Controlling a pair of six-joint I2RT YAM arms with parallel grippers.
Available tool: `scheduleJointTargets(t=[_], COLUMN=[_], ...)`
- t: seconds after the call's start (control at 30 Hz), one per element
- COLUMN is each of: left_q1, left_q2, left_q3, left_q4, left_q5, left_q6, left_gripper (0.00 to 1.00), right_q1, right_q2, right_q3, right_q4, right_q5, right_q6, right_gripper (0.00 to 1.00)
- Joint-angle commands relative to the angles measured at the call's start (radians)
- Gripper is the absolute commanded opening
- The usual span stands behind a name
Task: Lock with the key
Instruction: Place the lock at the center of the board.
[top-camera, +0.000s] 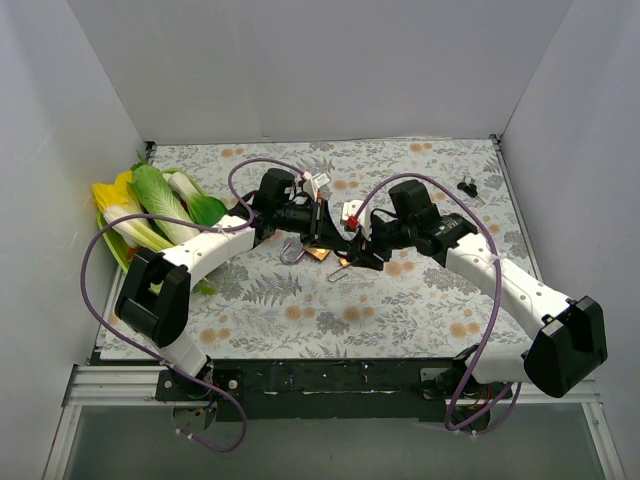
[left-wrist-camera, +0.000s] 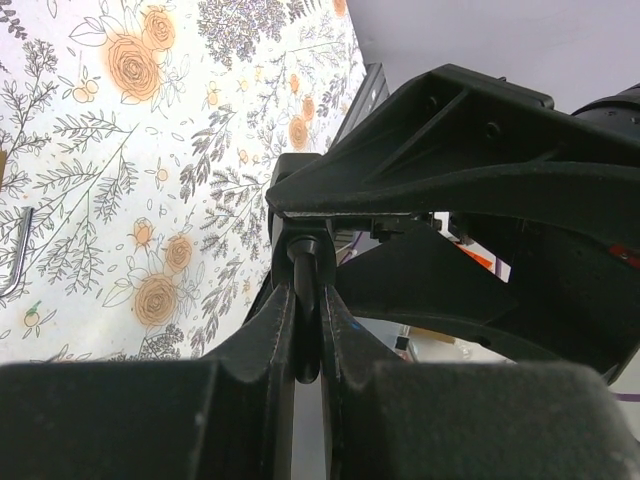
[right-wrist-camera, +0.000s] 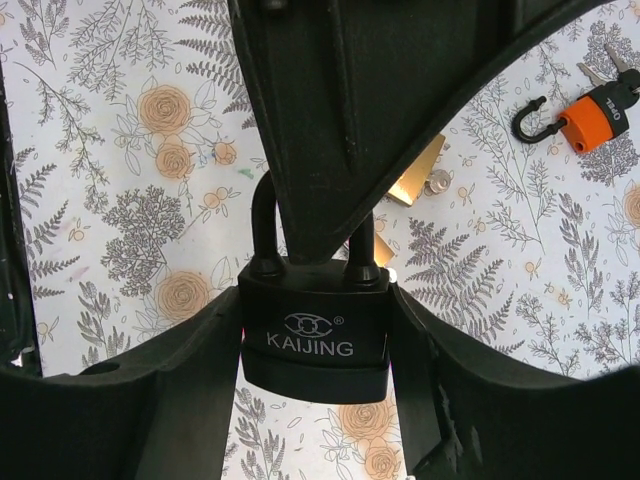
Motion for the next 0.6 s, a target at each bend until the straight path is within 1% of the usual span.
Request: scheduleJointTargets(t=[0.0,0.03,0.07,0.1,0.13,0.17,0.2,0.23,0.3,0.33,0.37,0.4,0.47,0.5,0.53,0.57], left_q1=[-0.005,-0.004,-0.002,-0.002,0.006,0.012,0.039,0.062,0.114,0.163,0.179,0.197,0.205,0.205,0.205,0.205], left_q2=[-0.070,-0.069,-0.067,-0.066,-0.069,-0.073,-0.088,-0.099,-0.119,-0.134,-0.139,-0.142,-0.150,-0.153,-0.156,-0.168], left_q3=[0.007,0.007,0.007,0.009,0.007,0.004,0.001,-0.007,-0.037,-0.040,-0.037,-0.019,-0.007,-0.002,0.005,0.004], left_q4=[0.085,0.087,0.087,0.087,0.085,0.076,0.068,0.064,0.111,0.120,0.117,0.102,0.067,0.061,0.049,0.047], left_q5=[0.110,0.114,0.124,0.126,0.121,0.100,0.069,0.045,-0.007,-0.030,-0.056,-0.116,-0.167,-0.188,-0.251,-0.285], left_q6=[-0.048,-0.048,-0.047,-0.045,-0.041,-0.025,-0.021,-0.024,-0.062,-0.065,-0.058,-0.021,0.013,0.046,0.064,0.076], left_gripper=[0.00,0.01,0.19,0.29,0.44,0.61,0.72,0.82,0.98,0.98,0.98,0.98,0.98,0.98,0.98,0.98], right_q1=[0.003,0.003,0.001,0.001,0.000,-0.016,-0.031,-0.077,-0.138,-0.173,-0.241,-0.276,-0.374,-0.404,-0.451,-0.470], right_q2=[0.000,0.001,0.000,0.003,0.006,0.009,0.018,0.027,0.068,0.090,0.116,0.177,0.248,0.323,0.360,0.397], right_q3=[-0.006,-0.008,-0.008,-0.002,0.004,0.009,0.021,0.032,0.052,0.084,0.101,0.124,0.196,0.223,0.251,0.317], right_q4=[0.045,0.049,0.052,0.051,0.049,0.045,0.040,0.037,0.028,0.023,0.019,0.011,0.016,0.008,0.005,0.000], right_q5=[0.049,0.052,0.058,0.068,0.081,0.092,0.091,0.085,0.058,0.051,0.058,0.072,0.113,0.132,0.149,0.176], right_q6=[-0.001,0.001,0.005,0.014,0.027,0.039,0.051,0.065,0.120,0.143,0.177,0.197,0.235,0.273,0.293,0.318], right_gripper=[0.32,0.19,0.07,0.01,0.01,0.01,0.01,0.01,0.01,0.01,0.01,0.01,0.01,0.01,0.01,0.01])
